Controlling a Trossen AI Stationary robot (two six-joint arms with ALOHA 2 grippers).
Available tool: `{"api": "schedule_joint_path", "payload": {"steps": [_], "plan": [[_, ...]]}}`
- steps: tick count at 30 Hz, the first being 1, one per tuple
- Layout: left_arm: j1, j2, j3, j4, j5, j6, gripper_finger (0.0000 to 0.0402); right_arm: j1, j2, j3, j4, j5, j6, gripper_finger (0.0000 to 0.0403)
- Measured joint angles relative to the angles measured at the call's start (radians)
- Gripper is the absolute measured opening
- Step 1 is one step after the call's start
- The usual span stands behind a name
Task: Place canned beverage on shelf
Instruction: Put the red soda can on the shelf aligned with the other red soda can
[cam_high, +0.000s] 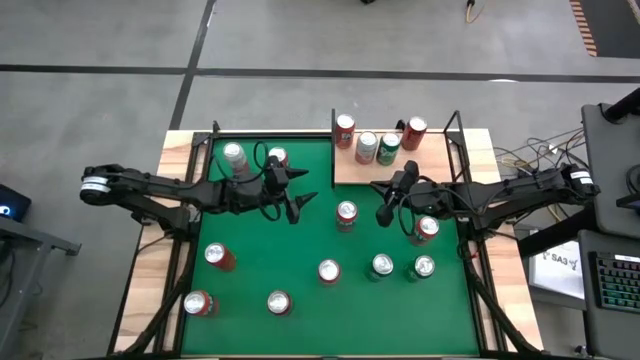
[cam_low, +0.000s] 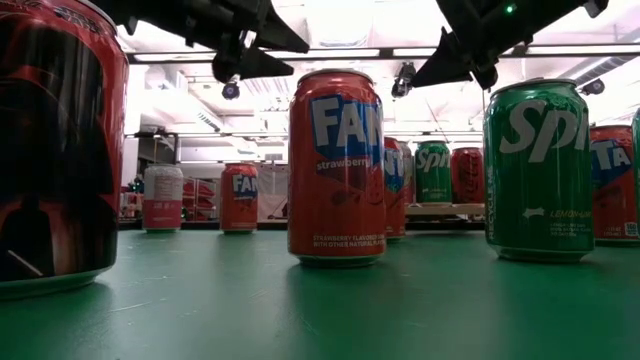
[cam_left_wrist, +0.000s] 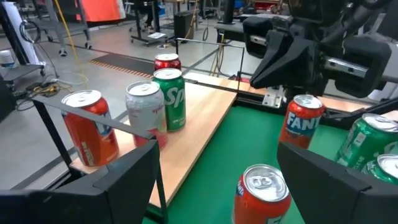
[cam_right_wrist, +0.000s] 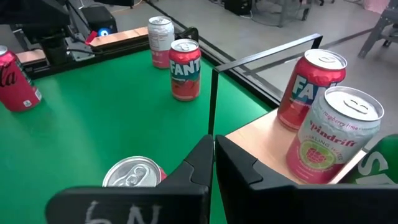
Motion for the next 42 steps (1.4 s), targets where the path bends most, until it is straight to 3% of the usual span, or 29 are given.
{"api": "schedule_joint_path", "payload": {"steps": [6, 10, 14, 18, 21, 27, 42], "plan": [[0.004, -0.002, 0.0, -0.03, -0.002, -0.002, 0.0311, 0.0, 0.002, 0.0, 0.0, 0.0, -0.019, 0.0009], [0.022, -0.009, 0.001, -0.102, -0.066, -0.003, 0.0311, 0.0, 0.001, 0.0, 0.001, 0.0, -0.029, 0.0009], [0.058, -0.015, 0.046, -0.302, -0.128, -0.036, 0.0311, 0.0, 0.001, 0.0, 0.001, 0.0, -0.029, 0.0009], [0.082, -0.007, 0.109, -0.499, -0.132, -0.063, 0.0311, 0.0, 0.0, 0.0, 0.001, 0.0, -0.03, 0.0009], [0.079, -0.004, 0.124, -0.556, -0.111, -0.037, 0.0311, 0.0, 0.0, 0.0, 0.001, 0.0, -0.029, 0.0009], [0.058, -0.003, 0.107, -0.497, 0.066, -0.006, 0.0311, 0.0, 0.0, 0.0, 0.001, 0.0, -0.029, 0.0009], [0.021, -0.002, 0.098, -0.449, 0.071, 0.012, 0.0311, 0.0, 0.0, 0.056, 0.001, -0.001, -0.02, 0.0009]]}}
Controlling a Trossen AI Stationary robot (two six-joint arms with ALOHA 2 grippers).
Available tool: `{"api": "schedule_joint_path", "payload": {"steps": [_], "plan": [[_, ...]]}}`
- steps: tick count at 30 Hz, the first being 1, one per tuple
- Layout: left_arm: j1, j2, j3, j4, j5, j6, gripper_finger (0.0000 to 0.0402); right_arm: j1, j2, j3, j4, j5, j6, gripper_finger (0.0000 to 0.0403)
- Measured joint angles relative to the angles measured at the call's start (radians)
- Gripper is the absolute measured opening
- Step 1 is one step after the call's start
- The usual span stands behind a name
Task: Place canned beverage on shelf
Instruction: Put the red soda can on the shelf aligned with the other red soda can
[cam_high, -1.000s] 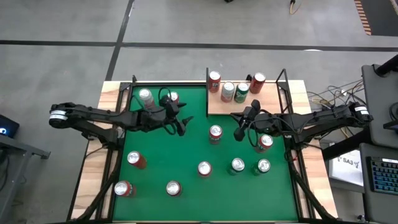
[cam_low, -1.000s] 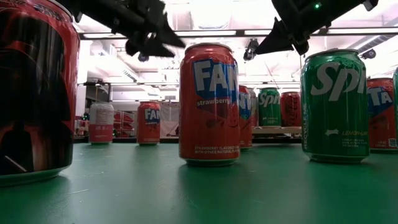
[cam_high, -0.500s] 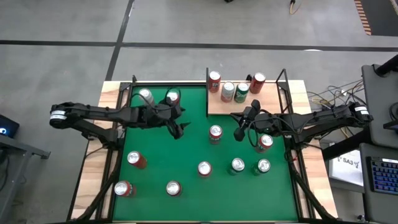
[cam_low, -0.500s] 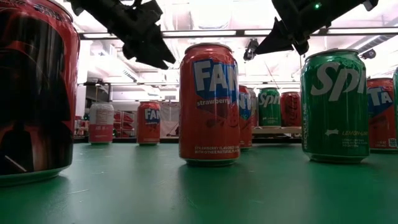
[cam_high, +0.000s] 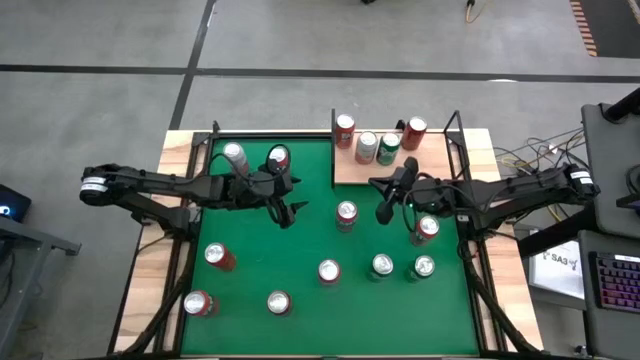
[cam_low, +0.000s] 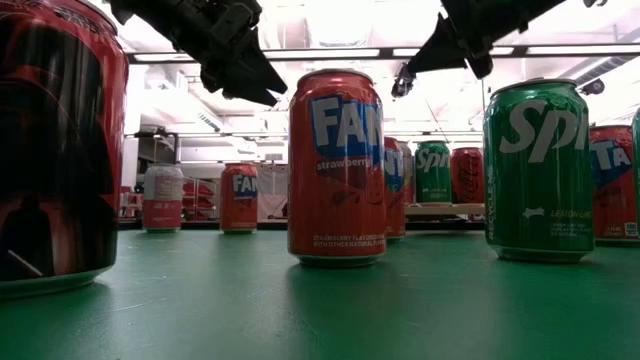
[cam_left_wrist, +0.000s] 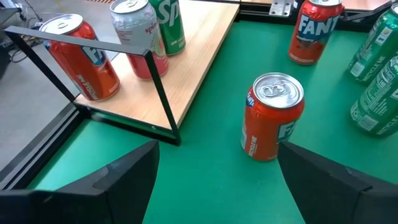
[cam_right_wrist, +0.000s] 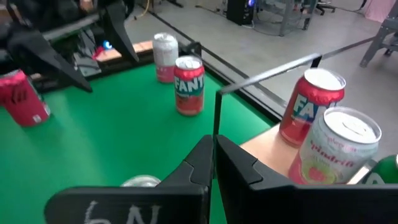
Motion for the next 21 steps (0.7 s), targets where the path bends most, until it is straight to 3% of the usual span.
{"api": "schedule_joint_path", "payload": {"steps": [13, 21], "plan": [[0.0, 0.0, 0.0, -0.036, 0.0, 0.015, 0.0311, 0.0, 0.0, 0.045, -0.001, -0.083, 0.02, 0.0009], [0.0, 0.0, -0.001, -0.044, 0.0, 0.015, 0.0311, 0.0, 0.0, 0.084, -0.065, -0.214, 0.089, 0.0009]]}}
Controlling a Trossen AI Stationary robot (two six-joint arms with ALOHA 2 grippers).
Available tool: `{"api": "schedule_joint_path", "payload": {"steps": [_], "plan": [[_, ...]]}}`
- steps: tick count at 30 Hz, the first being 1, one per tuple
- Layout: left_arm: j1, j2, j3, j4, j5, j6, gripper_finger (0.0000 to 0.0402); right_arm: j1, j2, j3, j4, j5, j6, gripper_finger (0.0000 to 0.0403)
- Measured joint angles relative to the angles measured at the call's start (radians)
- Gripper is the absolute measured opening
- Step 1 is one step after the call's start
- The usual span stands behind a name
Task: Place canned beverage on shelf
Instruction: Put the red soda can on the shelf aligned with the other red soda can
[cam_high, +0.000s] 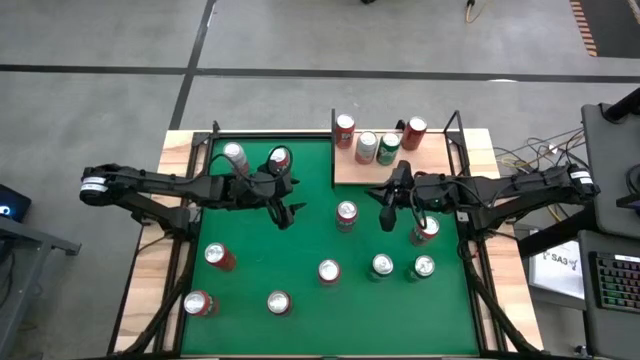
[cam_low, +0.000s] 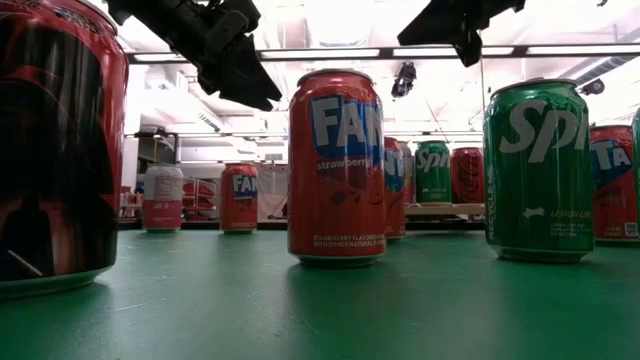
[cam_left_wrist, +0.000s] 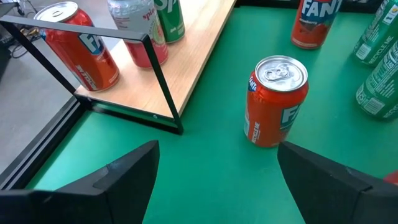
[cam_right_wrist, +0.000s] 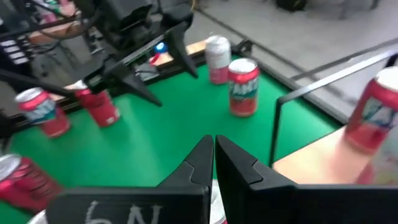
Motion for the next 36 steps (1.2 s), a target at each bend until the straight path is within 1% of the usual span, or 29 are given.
{"api": "schedule_joint_path", "payload": {"steps": [6, 10, 18, 22, 26, 30, 36], "plan": [[0.0, 0.0, 0.0, 0.0, 0.0, 0.003, 0.0311, 0.0, 0.019, 0.036, -0.098, -0.069, 0.069, 0.0009], [0.0, 0.0, 0.0, 0.002, 0.0, 0.003, 0.0311, 0.0, 0.071, 0.093, -0.215, -0.078, 0.103, 0.0009], [0.0, 0.0, 0.0, 0.003, 0.0, 0.003, 0.0311, 0.0, 0.22, 0.328, -0.691, -0.072, 0.247, 0.0009], [0.0, 0.0, 0.0, 0.004, 0.0, 0.003, 0.0311, 0.0, 0.265, 0.433, -0.852, -0.079, 0.313, 0.0009], [0.0, 0.0, 0.0, 0.004, 0.0, 0.003, 0.0311, 0.0, 0.279, 0.506, -1.01, -0.139, 0.401, 0.0009], [0.0, 0.0, 0.0, 0.004, -0.001, 0.003, 0.0311, 0.0, 0.271, 0.521, -1.134, -0.215, 0.509, 0.0009], [0.001, 0.0, 0.0, 0.005, -0.001, 0.004, 0.0311, 0.0, 0.241, 0.491, -1.296, -0.293, 0.664, 0.0009]]}}
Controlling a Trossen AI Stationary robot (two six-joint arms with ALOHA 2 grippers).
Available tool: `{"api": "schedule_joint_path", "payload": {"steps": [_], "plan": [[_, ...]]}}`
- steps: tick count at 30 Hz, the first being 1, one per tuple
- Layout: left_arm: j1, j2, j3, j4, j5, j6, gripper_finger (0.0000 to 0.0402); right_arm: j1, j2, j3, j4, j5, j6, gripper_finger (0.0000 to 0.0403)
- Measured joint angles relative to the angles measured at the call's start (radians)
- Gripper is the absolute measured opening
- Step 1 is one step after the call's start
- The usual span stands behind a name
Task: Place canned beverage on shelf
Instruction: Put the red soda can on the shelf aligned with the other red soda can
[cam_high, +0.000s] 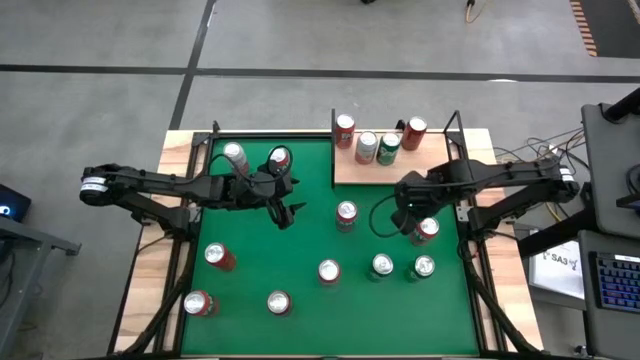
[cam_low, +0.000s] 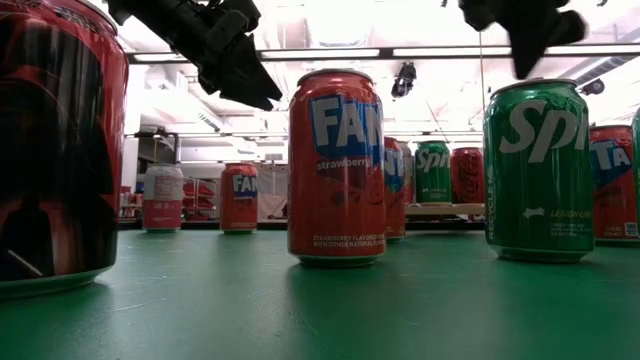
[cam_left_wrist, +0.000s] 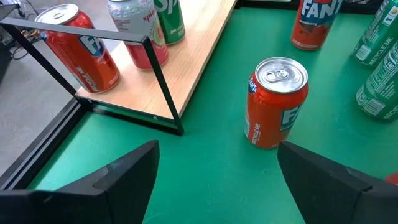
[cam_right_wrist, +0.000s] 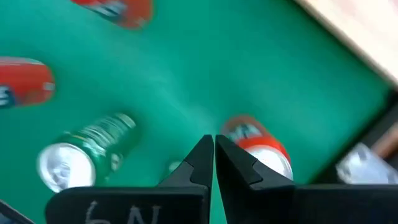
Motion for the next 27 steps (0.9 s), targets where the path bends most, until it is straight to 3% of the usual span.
{"api": "schedule_joint_path", "payload": {"steps": [8, 16, 20, 27], "plan": [[0.0, 0.0, 0.0, 0.0, 0.0, 0.007, 0.0311, 0.0, -0.034, -0.054, -0.1, -0.078, 0.111, 0.0009], [0.0, 0.0, 0.0, 0.023, -0.004, 0.064, 0.0311, -0.001, -0.018, -0.059, -0.099, -0.086, 0.096, 0.002], [0.0, 0.0, 0.0, 0.026, -0.037, 0.079, 0.0311, -0.001, -0.01, -0.059, -0.1, -0.086, 0.098, 0.0067], [0.0, 0.0, 0.0, 0.026, -0.045, 0.1, 0.0311, -0.001, -0.007, -0.059, -0.101, -0.1, 0.133, 0.0206]]}}
